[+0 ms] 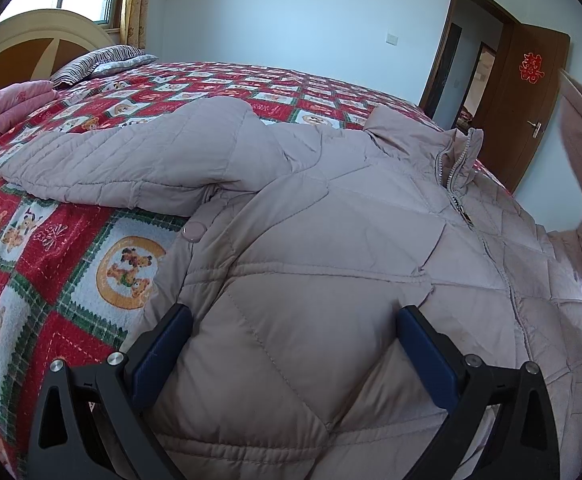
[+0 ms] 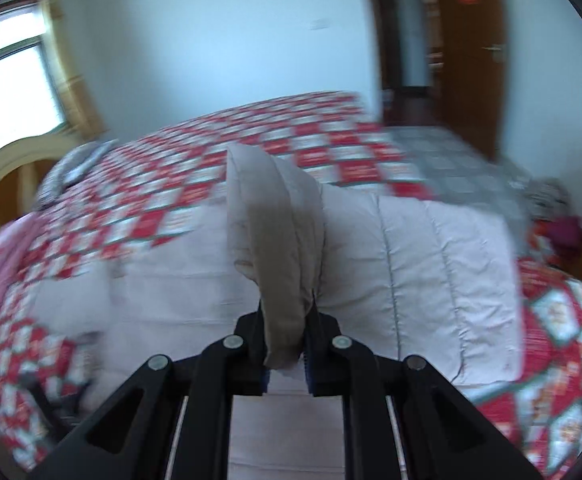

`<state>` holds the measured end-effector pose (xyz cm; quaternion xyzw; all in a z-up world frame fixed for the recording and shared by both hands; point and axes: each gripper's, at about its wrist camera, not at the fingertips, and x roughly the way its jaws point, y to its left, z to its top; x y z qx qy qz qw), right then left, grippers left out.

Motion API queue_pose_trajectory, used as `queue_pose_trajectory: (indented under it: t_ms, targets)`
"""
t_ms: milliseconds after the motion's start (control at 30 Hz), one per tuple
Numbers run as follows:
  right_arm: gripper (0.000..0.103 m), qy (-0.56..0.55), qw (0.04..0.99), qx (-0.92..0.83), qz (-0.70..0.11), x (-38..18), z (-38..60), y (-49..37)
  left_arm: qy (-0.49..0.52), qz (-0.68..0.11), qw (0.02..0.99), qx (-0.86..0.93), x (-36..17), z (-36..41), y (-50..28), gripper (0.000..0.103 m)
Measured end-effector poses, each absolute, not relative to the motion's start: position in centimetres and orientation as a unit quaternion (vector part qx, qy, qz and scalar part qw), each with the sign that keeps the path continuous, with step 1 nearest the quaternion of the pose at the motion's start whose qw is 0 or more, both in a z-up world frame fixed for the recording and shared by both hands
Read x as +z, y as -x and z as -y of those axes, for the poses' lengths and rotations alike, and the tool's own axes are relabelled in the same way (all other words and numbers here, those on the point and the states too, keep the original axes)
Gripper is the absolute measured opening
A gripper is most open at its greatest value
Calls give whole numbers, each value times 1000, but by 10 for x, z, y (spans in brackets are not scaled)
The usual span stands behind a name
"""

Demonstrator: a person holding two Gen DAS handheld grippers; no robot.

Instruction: Fold large clothes

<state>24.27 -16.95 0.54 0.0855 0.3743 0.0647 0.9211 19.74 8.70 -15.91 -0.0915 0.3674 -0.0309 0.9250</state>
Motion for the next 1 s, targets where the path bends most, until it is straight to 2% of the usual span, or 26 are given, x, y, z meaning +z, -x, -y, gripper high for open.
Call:
queue_pose_trajectory:
  t_ms: [167, 367, 433, 467, 500, 567, 600, 667, 733, 800, 867, 1000]
  targets:
    - [15, -69, 895, 159, -410, -37, 78, -285, 96, -365, 925, -34, -159, -89, -197, 102]
    - [18, -81, 860, 200, -462, -109, 49, -305, 103, -361, 926, -39, -159, -91, -195, 102]
    - [25, -112, 840, 227, -479, -130, 51, -310, 105, -360, 926, -41, -159, -92, -195, 102]
    - [40, -132, 832, 237, -484, -135, 52, -311, 107, -359, 926, -43, -159, -92, -195, 102]
    - [59, -155, 824, 252, -483, -136, 57, -311, 108, -359, 926, -44, -160, -92, -195, 102]
    - [78, -198, 812, 277, -474, -130, 61, -309, 108, -359, 926, -45, -160, -92, -195, 102]
    - [80, -208, 809, 286, -470, -124, 62, -307, 106, -360, 926, -44, -160, -92, -195, 102]
    - [79, -209, 813, 308, -448, -104, 65, -298, 104, -361, 926, -42, -160, -91, -195, 102]
    - [73, -180, 840, 299, -415, -79, 77, -284, 102, -363, 925, -41, -159, -91, -196, 102]
    - [58, -122, 884, 239, -384, -54, 101, -266, 98, -366, 925, -38, -159, -90, -198, 102]
    - [52, -75, 915, 152, -367, -43, 136, -251, 91, -371, 924, -34, -159, -88, -199, 102]
    - [27, -93, 921, 7, -379, -55, 218, -242, 43, -377, 925, -16, -144, -75, -196, 102]
